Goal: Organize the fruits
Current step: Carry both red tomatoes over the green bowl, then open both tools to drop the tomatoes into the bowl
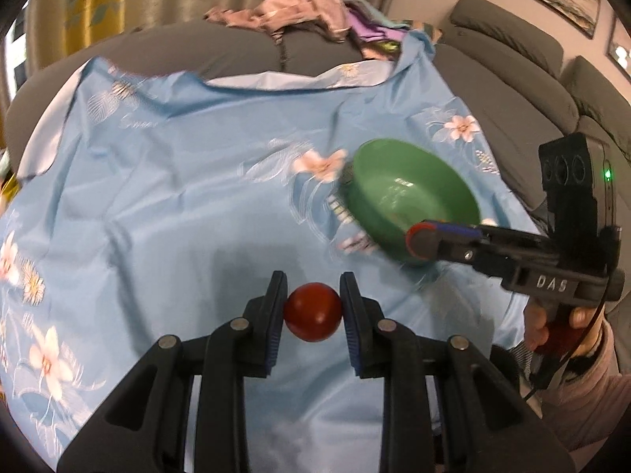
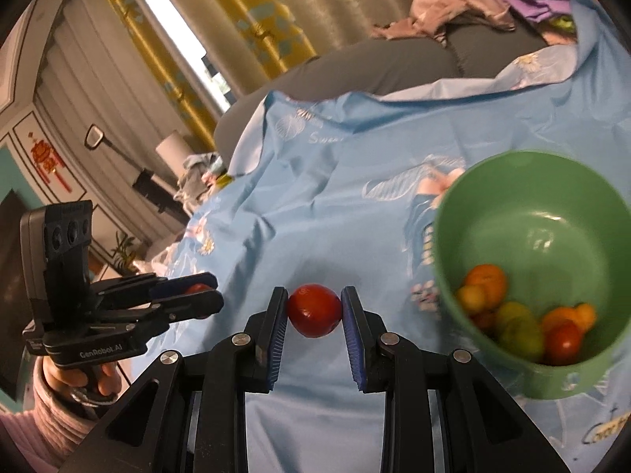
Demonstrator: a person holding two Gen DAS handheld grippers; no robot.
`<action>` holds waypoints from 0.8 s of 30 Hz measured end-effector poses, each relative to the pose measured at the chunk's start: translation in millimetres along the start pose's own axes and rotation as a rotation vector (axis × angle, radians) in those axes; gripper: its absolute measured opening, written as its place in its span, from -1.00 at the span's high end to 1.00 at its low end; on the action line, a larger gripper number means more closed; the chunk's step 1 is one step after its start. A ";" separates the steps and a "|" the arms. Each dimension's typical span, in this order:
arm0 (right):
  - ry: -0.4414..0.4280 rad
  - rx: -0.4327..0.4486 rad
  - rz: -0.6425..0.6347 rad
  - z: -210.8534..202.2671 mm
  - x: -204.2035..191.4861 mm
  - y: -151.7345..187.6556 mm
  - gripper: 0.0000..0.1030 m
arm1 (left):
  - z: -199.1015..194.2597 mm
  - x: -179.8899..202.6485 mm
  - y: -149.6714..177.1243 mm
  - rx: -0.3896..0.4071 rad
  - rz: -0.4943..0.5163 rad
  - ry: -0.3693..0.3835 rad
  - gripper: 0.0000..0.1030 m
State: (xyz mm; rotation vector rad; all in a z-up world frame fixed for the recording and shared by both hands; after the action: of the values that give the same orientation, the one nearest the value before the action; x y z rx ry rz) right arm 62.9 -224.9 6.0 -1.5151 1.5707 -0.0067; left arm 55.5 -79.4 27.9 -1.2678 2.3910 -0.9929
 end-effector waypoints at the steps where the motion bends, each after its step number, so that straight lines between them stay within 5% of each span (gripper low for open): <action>1: 0.009 0.012 0.005 -4.4 4.8 -2.5 0.42 | 3.1 5.2 -5.9 0.005 0.011 0.008 0.47; 14: 0.122 0.098 0.112 -34.5 74.2 -24.8 0.42 | 74.5 79.9 -73.5 0.004 0.180 0.109 0.46; 24: 0.202 0.091 0.156 -34.8 113.4 -27.7 0.42 | 124.6 99.5 -83.5 -0.060 0.226 0.123 0.46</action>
State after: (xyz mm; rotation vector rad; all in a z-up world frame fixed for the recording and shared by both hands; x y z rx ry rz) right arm 84.9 -340.7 -24.6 -1.3513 1.8213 -0.1449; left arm 113.3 -247.8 1.3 -0.9525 2.6039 -0.9628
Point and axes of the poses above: each gripper's, at about its wrist camera, not at the fingertips, and z roughly the way its jaws point, x to its right, y to its underside, the point moved 4 cm from there along z, roughly the way its jaws point, and after that the axes turned 10 degrees about z, right-handed, at the moved point
